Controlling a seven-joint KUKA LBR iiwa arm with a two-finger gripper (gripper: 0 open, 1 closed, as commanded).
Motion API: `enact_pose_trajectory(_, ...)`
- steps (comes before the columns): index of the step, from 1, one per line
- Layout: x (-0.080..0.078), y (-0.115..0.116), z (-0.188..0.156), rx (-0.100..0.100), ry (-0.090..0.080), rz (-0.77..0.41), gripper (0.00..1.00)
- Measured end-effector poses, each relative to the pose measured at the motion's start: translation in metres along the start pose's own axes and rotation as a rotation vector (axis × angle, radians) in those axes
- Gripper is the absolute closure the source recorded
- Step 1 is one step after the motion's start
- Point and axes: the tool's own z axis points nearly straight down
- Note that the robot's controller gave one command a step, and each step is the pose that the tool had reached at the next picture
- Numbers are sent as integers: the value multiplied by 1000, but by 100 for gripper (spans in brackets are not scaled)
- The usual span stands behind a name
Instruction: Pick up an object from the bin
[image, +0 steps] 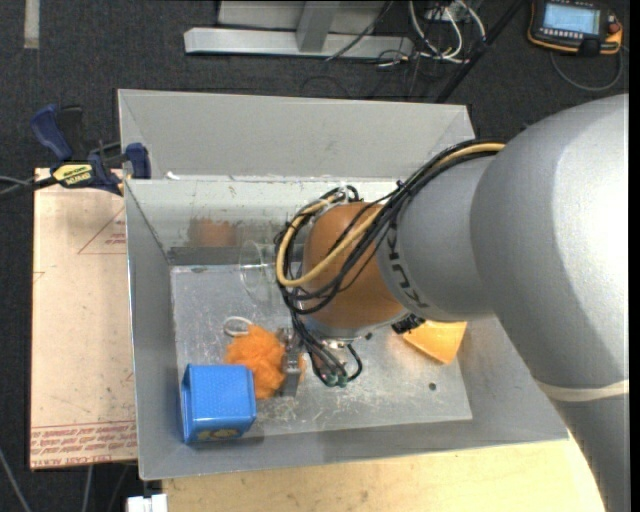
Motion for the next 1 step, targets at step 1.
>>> enact_pose_trajectory(1,0,0,0,0,0,1,100)
